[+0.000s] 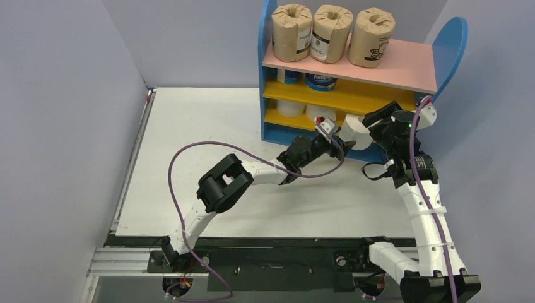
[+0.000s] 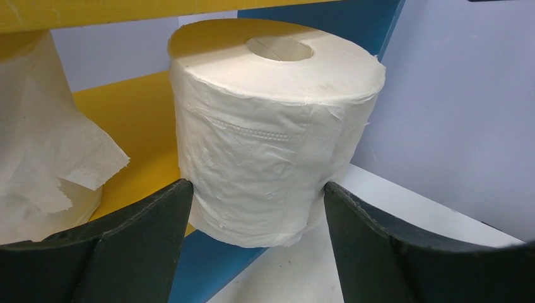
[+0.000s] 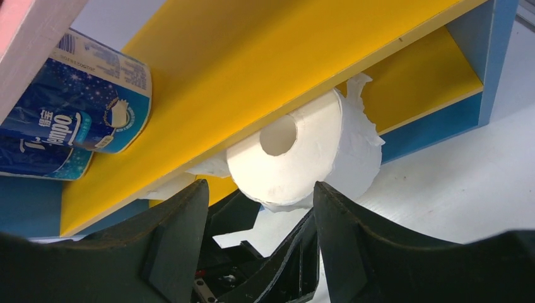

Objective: Place and organize the paper towels onto the shelf
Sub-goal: Place the paper towel on the shelf.

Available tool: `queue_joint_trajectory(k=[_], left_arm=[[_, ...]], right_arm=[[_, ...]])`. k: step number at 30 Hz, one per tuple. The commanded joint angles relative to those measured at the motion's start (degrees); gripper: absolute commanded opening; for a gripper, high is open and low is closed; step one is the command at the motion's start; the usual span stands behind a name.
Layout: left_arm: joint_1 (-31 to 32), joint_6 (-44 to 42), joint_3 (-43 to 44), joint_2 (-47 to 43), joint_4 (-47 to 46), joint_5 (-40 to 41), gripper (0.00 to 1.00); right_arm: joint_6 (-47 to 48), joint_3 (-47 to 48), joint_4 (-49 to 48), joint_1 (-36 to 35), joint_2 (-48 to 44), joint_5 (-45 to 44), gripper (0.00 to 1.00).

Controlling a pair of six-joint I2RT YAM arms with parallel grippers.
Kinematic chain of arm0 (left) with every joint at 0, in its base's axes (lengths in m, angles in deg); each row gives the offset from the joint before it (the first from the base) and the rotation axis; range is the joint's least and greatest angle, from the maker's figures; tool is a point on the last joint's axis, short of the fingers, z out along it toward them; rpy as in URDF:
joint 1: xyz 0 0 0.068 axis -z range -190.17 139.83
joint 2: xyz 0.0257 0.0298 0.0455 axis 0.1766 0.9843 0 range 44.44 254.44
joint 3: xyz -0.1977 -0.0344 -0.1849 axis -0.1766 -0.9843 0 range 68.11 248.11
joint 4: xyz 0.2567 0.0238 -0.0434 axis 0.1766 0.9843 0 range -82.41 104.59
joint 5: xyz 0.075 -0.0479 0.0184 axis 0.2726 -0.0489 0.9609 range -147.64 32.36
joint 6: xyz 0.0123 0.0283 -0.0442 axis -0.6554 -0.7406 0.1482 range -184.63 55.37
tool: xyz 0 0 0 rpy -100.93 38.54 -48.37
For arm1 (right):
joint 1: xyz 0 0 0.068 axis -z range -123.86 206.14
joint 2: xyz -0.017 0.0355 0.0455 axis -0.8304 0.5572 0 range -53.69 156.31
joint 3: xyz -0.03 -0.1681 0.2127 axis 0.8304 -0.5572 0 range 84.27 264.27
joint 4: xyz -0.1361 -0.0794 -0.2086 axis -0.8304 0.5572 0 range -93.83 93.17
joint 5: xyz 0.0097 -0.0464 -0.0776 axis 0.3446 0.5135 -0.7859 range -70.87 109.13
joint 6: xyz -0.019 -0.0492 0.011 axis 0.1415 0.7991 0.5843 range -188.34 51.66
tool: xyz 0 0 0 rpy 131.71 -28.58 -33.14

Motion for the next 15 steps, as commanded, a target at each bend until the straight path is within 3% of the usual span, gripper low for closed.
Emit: queue_joint_trajectory(k=[1, 15], left_arm=[[0.2, -0.6, 4.1, 0.6, -0.2, 1.1, 0.74], [0.2, -0.8, 1.3, -1.8, -2.7, 1.0, 0.73]], right_arm=[[1.1, -1.9, -1.7, -0.4, -2.1, -0.4, 0.58], [3.6, -5.9, -1.8, -1.7, -9.5, -3.2, 0.57]])
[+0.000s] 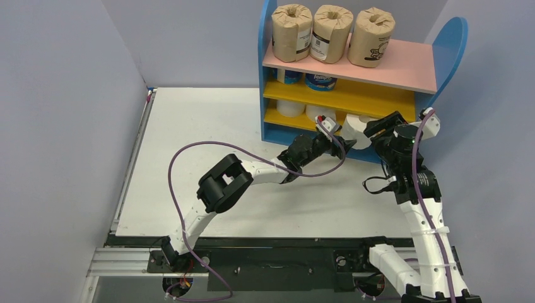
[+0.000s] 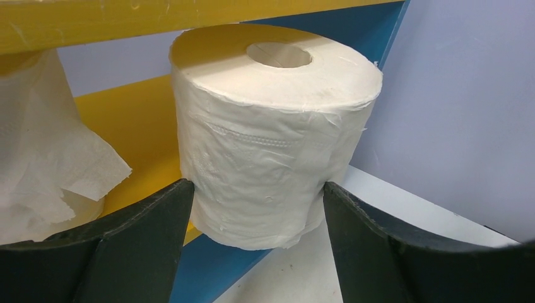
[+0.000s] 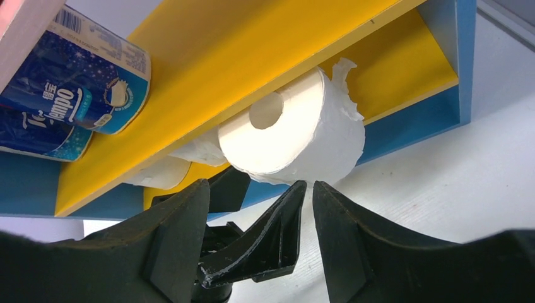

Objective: Place and organize the paper towels onto the shelf
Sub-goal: Place the paper towel on the shelf.

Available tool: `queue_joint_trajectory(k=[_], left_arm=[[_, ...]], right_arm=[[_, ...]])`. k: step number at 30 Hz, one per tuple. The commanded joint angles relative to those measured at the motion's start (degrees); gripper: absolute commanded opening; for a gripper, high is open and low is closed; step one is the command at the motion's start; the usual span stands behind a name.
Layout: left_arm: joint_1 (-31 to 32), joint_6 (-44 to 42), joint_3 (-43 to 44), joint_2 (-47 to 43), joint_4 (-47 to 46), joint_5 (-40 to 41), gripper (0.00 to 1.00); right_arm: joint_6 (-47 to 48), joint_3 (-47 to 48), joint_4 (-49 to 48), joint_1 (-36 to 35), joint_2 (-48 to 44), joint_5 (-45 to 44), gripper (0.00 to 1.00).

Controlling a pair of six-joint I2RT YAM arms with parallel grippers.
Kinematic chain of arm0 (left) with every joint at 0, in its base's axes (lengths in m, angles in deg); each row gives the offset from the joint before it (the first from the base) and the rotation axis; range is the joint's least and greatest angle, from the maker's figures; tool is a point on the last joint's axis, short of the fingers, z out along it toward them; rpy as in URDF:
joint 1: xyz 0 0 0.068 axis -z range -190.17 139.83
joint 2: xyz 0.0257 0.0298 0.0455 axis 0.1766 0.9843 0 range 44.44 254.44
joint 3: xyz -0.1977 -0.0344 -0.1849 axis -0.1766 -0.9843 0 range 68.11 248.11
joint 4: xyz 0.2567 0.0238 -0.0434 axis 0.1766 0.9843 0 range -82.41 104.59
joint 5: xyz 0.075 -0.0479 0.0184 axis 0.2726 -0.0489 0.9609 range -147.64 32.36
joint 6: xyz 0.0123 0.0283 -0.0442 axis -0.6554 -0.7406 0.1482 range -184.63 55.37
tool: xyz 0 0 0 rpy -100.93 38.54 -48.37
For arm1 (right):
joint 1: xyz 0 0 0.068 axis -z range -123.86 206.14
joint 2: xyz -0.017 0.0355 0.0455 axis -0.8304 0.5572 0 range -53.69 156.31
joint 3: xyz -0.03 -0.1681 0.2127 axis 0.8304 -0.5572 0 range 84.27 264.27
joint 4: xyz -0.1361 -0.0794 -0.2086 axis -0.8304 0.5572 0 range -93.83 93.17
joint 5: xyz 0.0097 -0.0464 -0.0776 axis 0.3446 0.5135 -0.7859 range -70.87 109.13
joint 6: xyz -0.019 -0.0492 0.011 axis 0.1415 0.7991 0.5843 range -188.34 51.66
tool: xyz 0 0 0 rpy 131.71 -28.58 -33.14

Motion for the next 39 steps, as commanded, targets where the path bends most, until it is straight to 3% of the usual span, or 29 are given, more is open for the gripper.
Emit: queue_joint_trajectory(k=[1, 10, 39], left_arm=[[0.2, -0.6, -1.5, -2.8, -5.3, 0.6, 0.74], [0.3, -1.8, -4.5, -7.1, -5.8, 0.1, 0.76], [-0.6, -3.0, 6.6, 0.7, 2.3, 0.8, 0.77]], right_arm=[[2.3, -1.0, -1.6, -1.2, -2.4, -3.5, 0.57], [7.3, -9.2, -6.9, -2.9, -8.5, -8.1, 0.57], [8.8, -10.6, -3.7, -3.0, -11.1, -13.2, 0.57]])
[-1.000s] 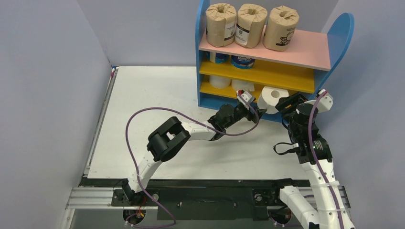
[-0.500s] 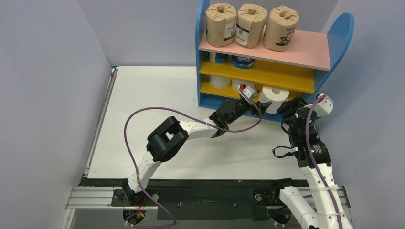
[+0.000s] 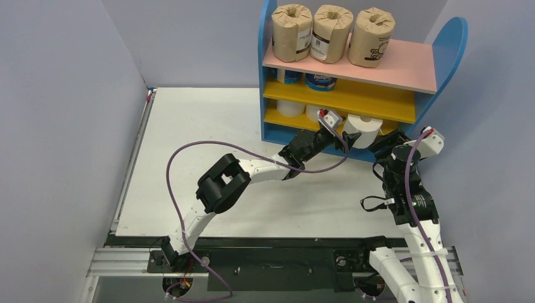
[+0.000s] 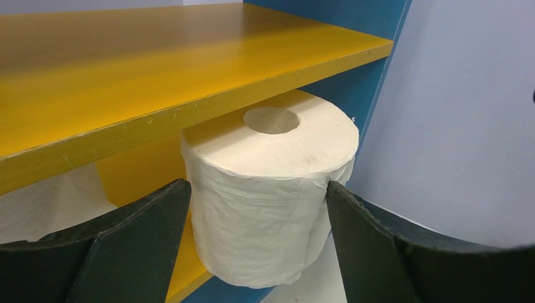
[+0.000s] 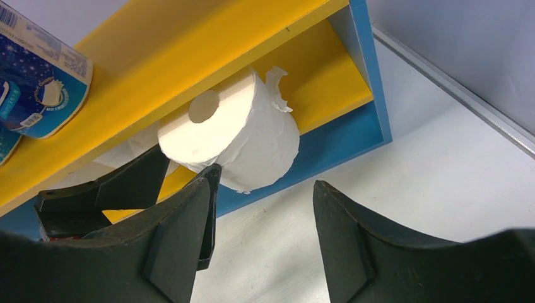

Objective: Place and organize the paper towels onto the shelf
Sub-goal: Place the paper towel on the shelf.

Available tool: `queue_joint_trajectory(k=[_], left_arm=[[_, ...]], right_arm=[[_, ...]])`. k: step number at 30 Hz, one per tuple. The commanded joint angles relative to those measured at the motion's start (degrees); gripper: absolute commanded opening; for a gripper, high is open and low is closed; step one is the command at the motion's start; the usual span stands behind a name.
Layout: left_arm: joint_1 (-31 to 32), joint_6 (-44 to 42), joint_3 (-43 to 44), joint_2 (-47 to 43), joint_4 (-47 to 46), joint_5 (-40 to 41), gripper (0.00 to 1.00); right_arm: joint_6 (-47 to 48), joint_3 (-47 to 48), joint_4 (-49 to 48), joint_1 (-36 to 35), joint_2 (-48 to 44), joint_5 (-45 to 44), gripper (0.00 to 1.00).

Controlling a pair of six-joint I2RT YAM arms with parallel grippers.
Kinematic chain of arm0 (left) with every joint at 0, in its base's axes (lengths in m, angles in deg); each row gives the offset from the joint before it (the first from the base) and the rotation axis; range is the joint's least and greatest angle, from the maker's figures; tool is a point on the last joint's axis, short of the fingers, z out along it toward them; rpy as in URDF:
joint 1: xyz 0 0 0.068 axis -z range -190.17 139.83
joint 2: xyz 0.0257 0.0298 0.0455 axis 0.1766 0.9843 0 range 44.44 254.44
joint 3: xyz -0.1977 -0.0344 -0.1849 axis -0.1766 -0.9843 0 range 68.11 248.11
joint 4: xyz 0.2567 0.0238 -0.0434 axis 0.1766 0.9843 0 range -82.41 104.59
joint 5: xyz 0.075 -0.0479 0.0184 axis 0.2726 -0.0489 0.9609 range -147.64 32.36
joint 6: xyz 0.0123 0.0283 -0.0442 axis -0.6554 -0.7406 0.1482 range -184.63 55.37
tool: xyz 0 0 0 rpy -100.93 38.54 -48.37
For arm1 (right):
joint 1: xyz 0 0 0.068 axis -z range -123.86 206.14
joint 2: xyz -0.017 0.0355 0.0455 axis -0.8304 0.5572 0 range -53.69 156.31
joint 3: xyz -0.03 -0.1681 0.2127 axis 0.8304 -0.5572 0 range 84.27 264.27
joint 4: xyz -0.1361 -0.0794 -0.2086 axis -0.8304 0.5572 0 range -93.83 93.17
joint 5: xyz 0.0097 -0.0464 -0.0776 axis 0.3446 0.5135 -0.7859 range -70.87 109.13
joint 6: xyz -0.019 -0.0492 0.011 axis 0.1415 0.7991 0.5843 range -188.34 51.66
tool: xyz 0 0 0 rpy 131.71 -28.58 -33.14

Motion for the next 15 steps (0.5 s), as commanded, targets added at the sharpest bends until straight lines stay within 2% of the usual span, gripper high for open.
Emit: queue_joint_trajectory(k=[1, 15], left_arm=[[-0.5, -0.8, 3.0, 1.5, 2.2, 0.4, 0.77], [-1.6, -0.9, 5.1, 1.9, 3.9, 3.5, 0.77]], right_arm=[[0.8, -0.3, -0.6, -0.5, -0.6, -1.7, 0.57], [0.4, -2.2, -0.7, -0.5, -1.6, -2.3, 0.57]])
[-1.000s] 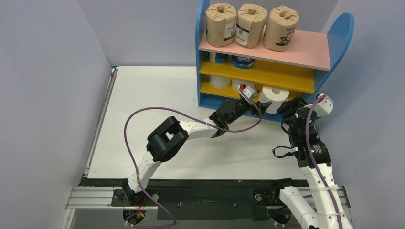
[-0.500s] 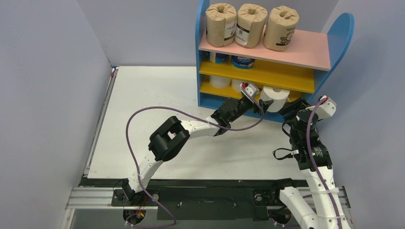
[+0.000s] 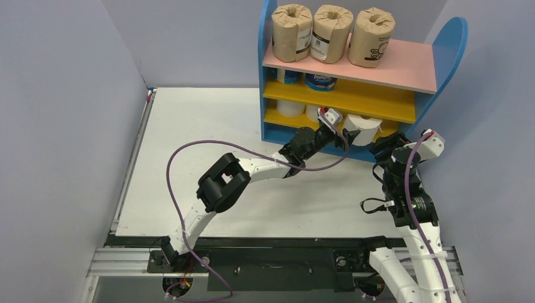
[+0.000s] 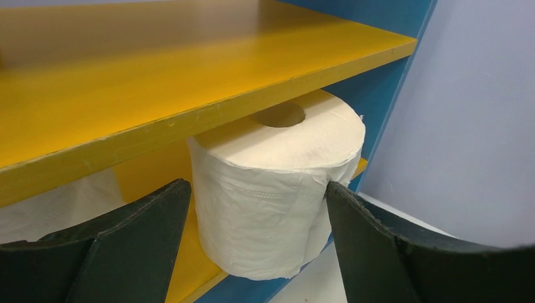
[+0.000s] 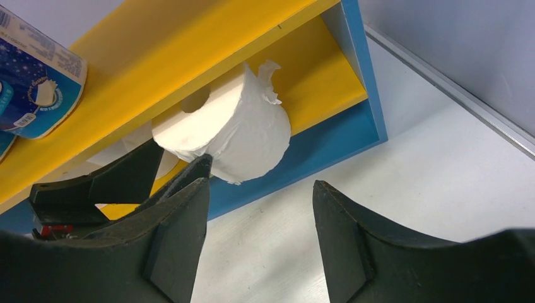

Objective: Place and organize the paper towels onto the shelf
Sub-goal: Place the paper towel on the shelf.

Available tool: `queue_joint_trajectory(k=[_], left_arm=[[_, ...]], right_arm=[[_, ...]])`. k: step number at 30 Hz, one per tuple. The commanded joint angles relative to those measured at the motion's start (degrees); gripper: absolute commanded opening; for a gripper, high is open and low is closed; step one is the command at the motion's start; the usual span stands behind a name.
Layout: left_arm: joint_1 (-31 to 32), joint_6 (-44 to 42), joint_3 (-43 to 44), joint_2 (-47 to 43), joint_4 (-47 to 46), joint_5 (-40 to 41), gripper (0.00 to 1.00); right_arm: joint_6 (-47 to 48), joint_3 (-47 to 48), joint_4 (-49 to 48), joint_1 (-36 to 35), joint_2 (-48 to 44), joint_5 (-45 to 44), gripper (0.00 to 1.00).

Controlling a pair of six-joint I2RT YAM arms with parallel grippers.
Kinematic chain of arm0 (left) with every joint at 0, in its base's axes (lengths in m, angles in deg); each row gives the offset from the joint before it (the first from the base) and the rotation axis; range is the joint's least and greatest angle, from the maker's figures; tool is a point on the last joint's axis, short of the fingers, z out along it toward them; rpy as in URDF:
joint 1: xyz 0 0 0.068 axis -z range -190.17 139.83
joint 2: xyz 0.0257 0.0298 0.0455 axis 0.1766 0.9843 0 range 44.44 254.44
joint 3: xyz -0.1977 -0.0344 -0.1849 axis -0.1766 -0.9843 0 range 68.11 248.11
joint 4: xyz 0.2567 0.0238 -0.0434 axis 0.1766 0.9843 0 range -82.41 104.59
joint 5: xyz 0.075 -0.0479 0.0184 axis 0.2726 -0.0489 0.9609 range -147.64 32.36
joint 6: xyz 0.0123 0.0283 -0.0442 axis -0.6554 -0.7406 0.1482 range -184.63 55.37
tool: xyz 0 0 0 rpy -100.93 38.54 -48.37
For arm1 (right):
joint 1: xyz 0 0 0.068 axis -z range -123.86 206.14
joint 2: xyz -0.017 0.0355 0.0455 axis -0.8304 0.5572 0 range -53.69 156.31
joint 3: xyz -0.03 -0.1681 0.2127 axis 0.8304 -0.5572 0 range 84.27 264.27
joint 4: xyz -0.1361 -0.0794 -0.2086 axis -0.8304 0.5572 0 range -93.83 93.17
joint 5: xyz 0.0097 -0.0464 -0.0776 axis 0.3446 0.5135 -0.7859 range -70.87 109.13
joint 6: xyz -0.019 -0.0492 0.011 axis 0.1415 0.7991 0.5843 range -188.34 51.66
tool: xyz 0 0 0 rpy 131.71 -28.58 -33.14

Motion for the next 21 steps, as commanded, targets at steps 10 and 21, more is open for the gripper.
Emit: queue_joint_trajectory(k=[10, 21], left_arm=[[-2.0, -0.7, 4.1, 1.7, 1.8, 2.3, 0.77], [-1.7, -0.1, -2.7, -3.3, -3.4, 0.0, 0.79]], right_arm=[[-0.5, -6.3, -2.7, -0.4, -1.5, -2.6, 0.57], [-1.5, -8.1, -4.7, -0.5, 0.2, -4.2, 0.59]])
